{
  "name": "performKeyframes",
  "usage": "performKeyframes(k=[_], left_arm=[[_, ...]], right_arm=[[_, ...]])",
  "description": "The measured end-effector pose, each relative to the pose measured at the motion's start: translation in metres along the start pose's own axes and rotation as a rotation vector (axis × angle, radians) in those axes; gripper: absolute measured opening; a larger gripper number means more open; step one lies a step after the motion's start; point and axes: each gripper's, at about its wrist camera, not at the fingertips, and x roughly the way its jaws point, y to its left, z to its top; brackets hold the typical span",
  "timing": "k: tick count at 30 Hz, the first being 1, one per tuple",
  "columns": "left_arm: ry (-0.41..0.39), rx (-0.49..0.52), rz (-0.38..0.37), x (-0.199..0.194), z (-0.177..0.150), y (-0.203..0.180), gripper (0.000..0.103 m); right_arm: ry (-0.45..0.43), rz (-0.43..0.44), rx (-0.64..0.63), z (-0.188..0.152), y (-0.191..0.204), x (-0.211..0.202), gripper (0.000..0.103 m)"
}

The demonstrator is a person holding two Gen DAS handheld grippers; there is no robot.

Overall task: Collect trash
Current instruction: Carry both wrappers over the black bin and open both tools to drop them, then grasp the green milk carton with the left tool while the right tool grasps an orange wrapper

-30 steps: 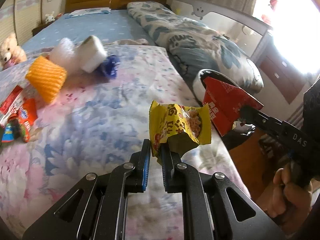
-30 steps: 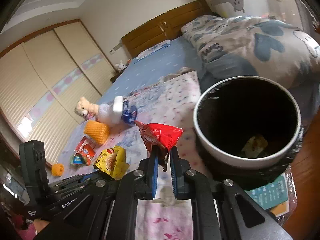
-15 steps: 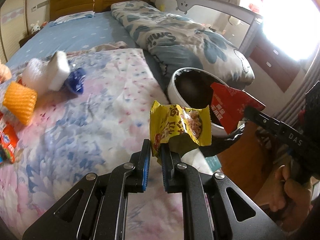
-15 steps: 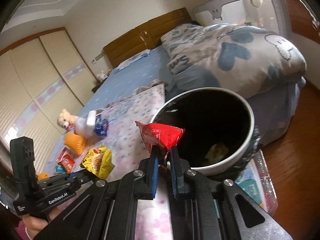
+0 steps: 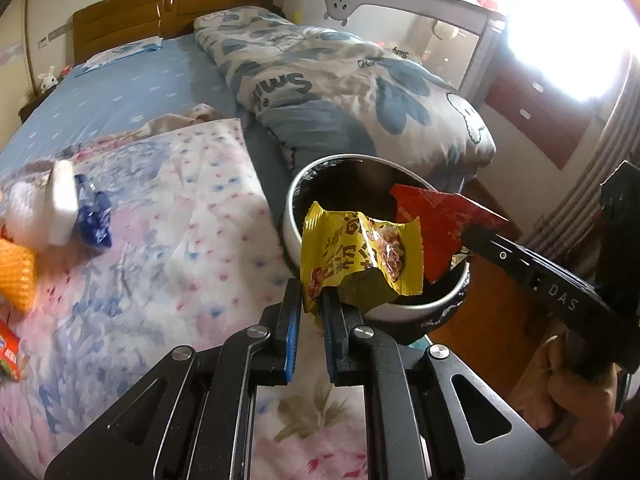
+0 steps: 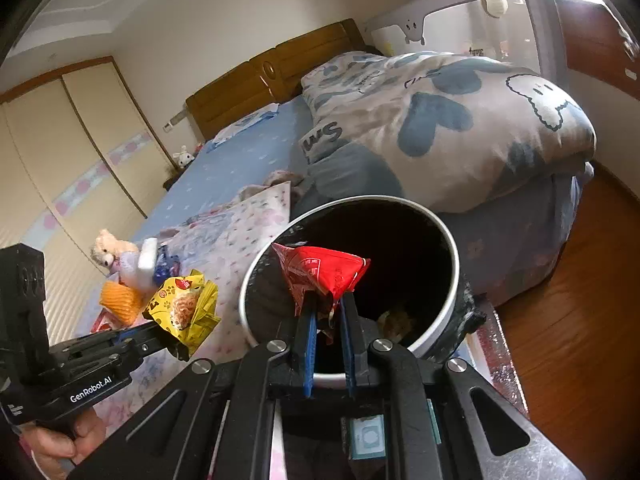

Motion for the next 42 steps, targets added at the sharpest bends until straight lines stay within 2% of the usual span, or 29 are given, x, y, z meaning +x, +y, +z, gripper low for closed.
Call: performKeyframes(k=[6, 16, 17, 19, 20, 22, 24, 27, 28, 30, 35, 40, 42], left_arm=[[0.015, 0.039, -0.002, 0.016, 0.011, -0.013, 0.009], [0.055, 0.043, -0.013, 0.037, 0.023, -0.02, 0.012], [0.062, 0.035, -0.012, 0.039, 0.023, -0.019, 0.013], [0.077, 0.02, -0.024, 0.042, 0.023, -0.017, 0.019], [0.079, 0.015, -0.028, 0.042, 0.023, -0.016, 0.02], [0.078, 0.005, -0.03, 0.042, 0.021, -0.014, 0.035], [0.07, 0.001, -0.026, 0.038, 0.018, -0.012, 0.042], [0.065, -0.013, -0.028, 0.032, 0.01, -0.005, 0.046], [0.063, -0.019, -0.029, 0.03, 0.007, -0.002, 0.05], [0.048, -0.032, -0.024, 0.022, -0.003, 0.006, 0.053], [0.01, -0.094, 0.013, 0.0, -0.028, 0.034, 0.053], [-0.019, -0.142, 0.054, -0.022, -0.047, 0.061, 0.054], [-0.031, -0.156, 0.073, -0.031, -0.054, 0.071, 0.057]], right_arm=[[0.006, -0.012, 0.002, 0.011, -0.01, 0.007, 0.011], [0.038, -0.028, -0.001, 0.02, -0.021, 0.023, 0.011], [0.042, -0.028, 0.001, 0.021, -0.021, 0.024, 0.017], [0.047, -0.04, -0.002, 0.022, -0.022, 0.026, 0.021], [0.048, -0.049, -0.002, 0.023, -0.023, 0.027, 0.031], [0.04, -0.056, 0.002, 0.023, -0.024, 0.026, 0.044], [0.037, -0.058, 0.008, 0.023, -0.025, 0.025, 0.048], [0.035, -0.054, 0.015, 0.021, -0.024, 0.023, 0.054], [0.031, -0.048, 0.018, 0.019, -0.022, 0.022, 0.061], [0.025, -0.04, 0.022, 0.016, -0.018, 0.02, 0.069], [0.016, -0.002, 0.025, 0.005, 0.003, 0.014, 0.08], [0.011, 0.045, 0.016, -0.006, 0.033, 0.01, 0.085], [0.01, 0.072, 0.006, -0.01, 0.047, 0.01, 0.086]])
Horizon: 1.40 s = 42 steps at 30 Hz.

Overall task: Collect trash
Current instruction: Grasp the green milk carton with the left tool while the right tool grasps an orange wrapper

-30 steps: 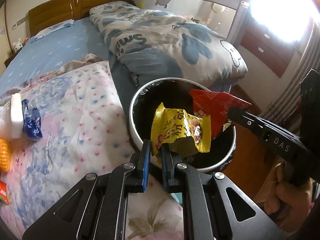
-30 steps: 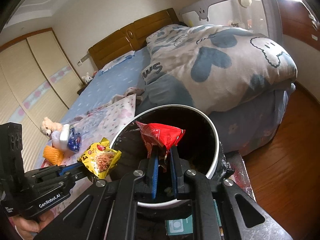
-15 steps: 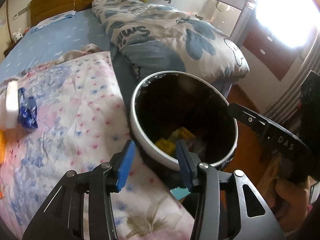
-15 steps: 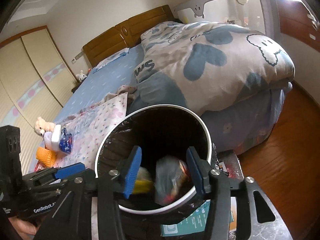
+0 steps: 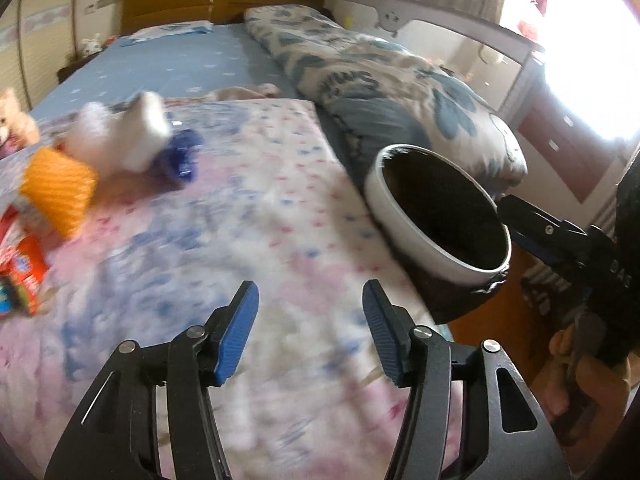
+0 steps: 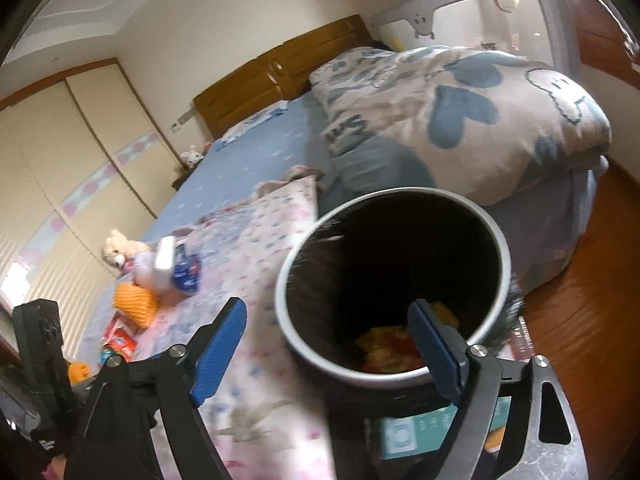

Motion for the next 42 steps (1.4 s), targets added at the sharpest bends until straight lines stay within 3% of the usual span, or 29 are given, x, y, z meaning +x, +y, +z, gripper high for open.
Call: performKeyframes(k=[9, 33, 42], left_arm=[[-0.042, -0.081, 0.085, -0.031, -0.023, 0.053, 0.066], [-0.057, -0.291, 0.223, -0.07, -0.064, 0.165, 0.066], [-0.055, -0.321, 0.315, -0.085, -0.075, 0.22, 0.066]], right_arm=[[0.045, 0.101, -0.047, -0.024, 0.054, 0.015, 0.092], [0.161, 0.232, -0.156, -0.058, 0.148, 0.067, 0.094], [0.201, 0.303, -0.219, -0.071, 0.193, 0.085, 0.094]])
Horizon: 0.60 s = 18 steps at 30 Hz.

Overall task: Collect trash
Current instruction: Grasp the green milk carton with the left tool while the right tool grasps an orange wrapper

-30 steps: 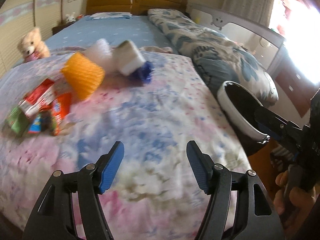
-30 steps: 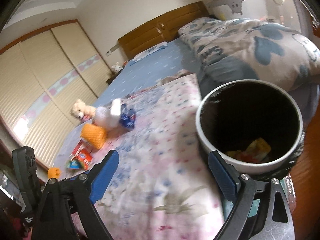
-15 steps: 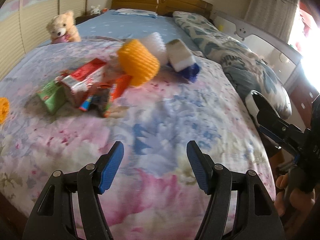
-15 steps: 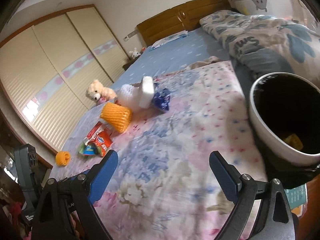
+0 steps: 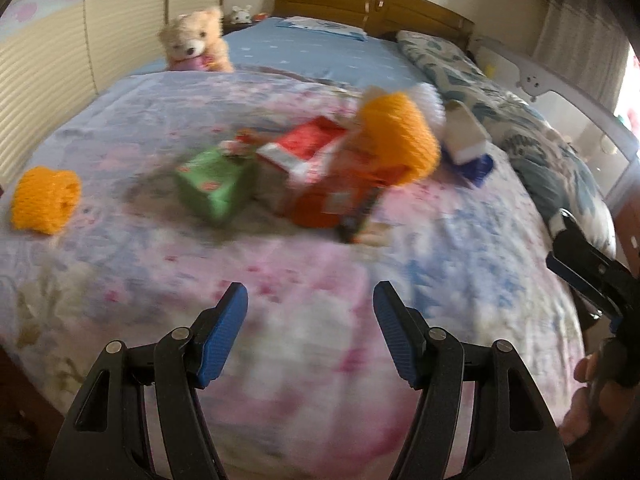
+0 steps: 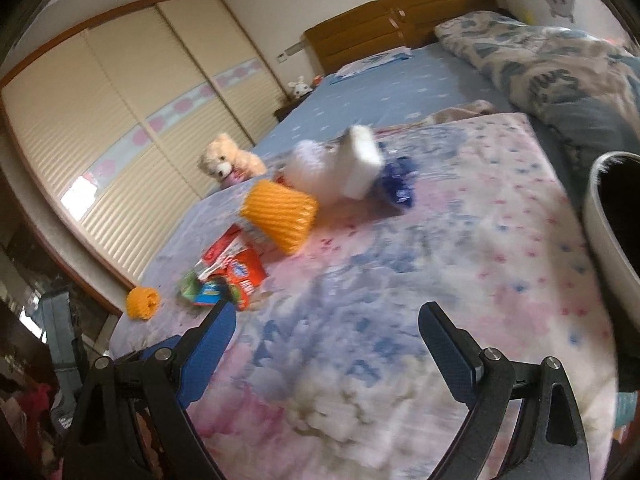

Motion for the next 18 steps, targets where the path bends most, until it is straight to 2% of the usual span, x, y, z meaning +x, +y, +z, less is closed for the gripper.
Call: performKeyframes(k=[3, 10, 14, 18], left_arm=[[-0.001, 0.001, 0.033, 0.002, 0.006, 0.023, 0.066], [0.012, 0.022, 0.049, 0.015, 0.03, 0.063, 0.067], [0.023, 0.074, 0.045, 0.025, 0.044, 0.07, 0.069], [0.029, 0.138, 0.039, 0.038, 0.057, 0.071, 0.076]], right_arm=[[0.025, 0.03, -0.03, -0.002, 0.017, 0.014, 0.094], [0.078, 0.079, -0.08, -0.002, 0.051, 0.053, 0.093], [0.099, 0.096, -0.089, 0.001, 0.064, 0.075, 0.093], [0.117, 0.099, -0.094, 0.004, 0.071, 0.096, 0.092]])
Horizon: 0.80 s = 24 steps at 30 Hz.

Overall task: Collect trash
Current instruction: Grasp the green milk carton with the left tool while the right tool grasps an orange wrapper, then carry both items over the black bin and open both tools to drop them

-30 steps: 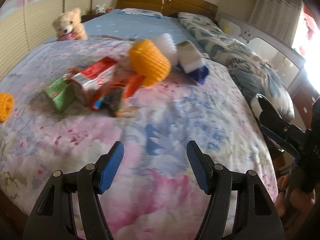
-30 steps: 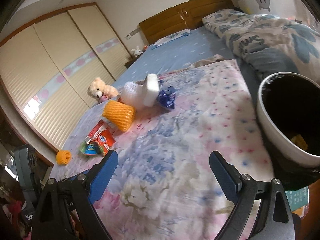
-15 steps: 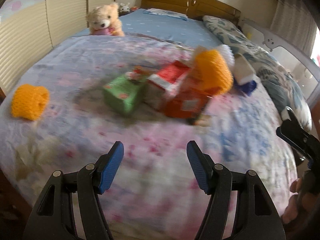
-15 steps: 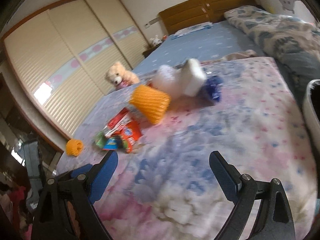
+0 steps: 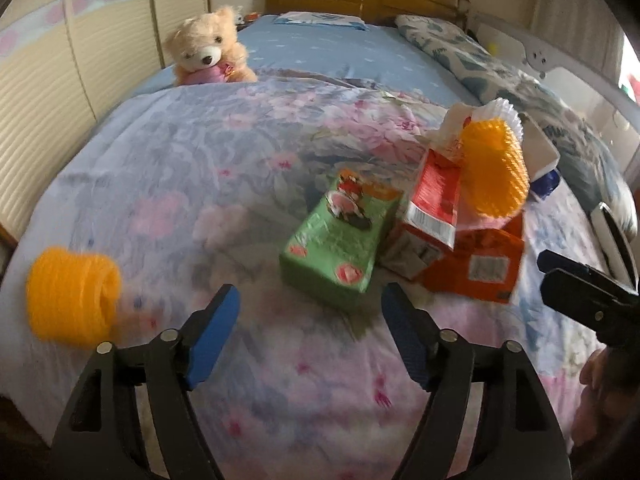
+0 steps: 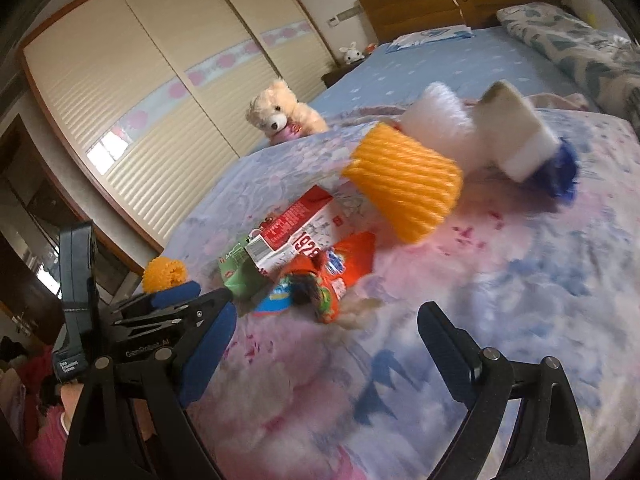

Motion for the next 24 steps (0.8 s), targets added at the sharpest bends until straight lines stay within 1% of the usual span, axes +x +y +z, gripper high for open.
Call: performKeyframes(k=[3, 4, 5, 6, 7, 8, 9, 10, 12, 15, 18, 24], left_arm=[[0.017, 0.029, -0.032, 0.013, 0.009, 0.0, 0.076], [0.027, 0.035, -0.044, 0.017, 0.01, 0.0, 0.076], [0.033, 0.039, -0.051, 0.021, 0.011, -0.001, 0.076], [0.032, 0.041, -0.039, 0.025, 0.012, -0.002, 0.076], [0.037, 0.045, -0.033, 0.026, 0.01, -0.004, 0.072], [0.041, 0.048, -0.035, 0.028, 0.01, -0.005, 0.063], [0.041, 0.048, -0.039, 0.028, 0.009, -0.006, 0.055], [0.029, 0.045, -0.033, 0.026, 0.009, -0.007, 0.055], [0.004, 0.034, -0.019, 0.019, 0.006, -0.007, 0.055], [-0.013, 0.01, 0.0, 0.012, -0.001, -0.008, 0.054], [-0.033, -0.014, 0.018, 0.001, -0.014, -0.012, 0.054], [-0.081, -0.084, 0.007, -0.032, -0.042, -0.025, 0.054]], right_arm=[[0.018, 0.0, 0.006, 0.004, 0.0, 0.016, 0.09], [0.028, -0.003, 0.008, 0.006, 0.0, 0.021, 0.086], [0.035, -0.009, 0.009, 0.006, -0.002, 0.024, 0.078], [0.04, -0.013, 0.012, 0.006, -0.003, 0.026, 0.072], [0.046, -0.018, 0.02, 0.006, -0.004, 0.029, 0.059], [0.052, -0.02, 0.025, 0.007, -0.005, 0.032, 0.04], [0.063, -0.018, 0.033, 0.006, -0.008, 0.033, 0.031], [0.065, -0.017, 0.034, 0.004, -0.008, 0.033, 0.018], [0.053, -0.025, 0.024, 0.0, -0.011, 0.025, 0.016], [0.043, -0.026, 0.029, -0.005, -0.017, 0.013, 0.013], [0.028, -0.024, 0.027, -0.01, -0.02, -0.003, 0.012], [-0.002, -0.024, -0.001, -0.02, -0.022, -0.041, 0.012]])
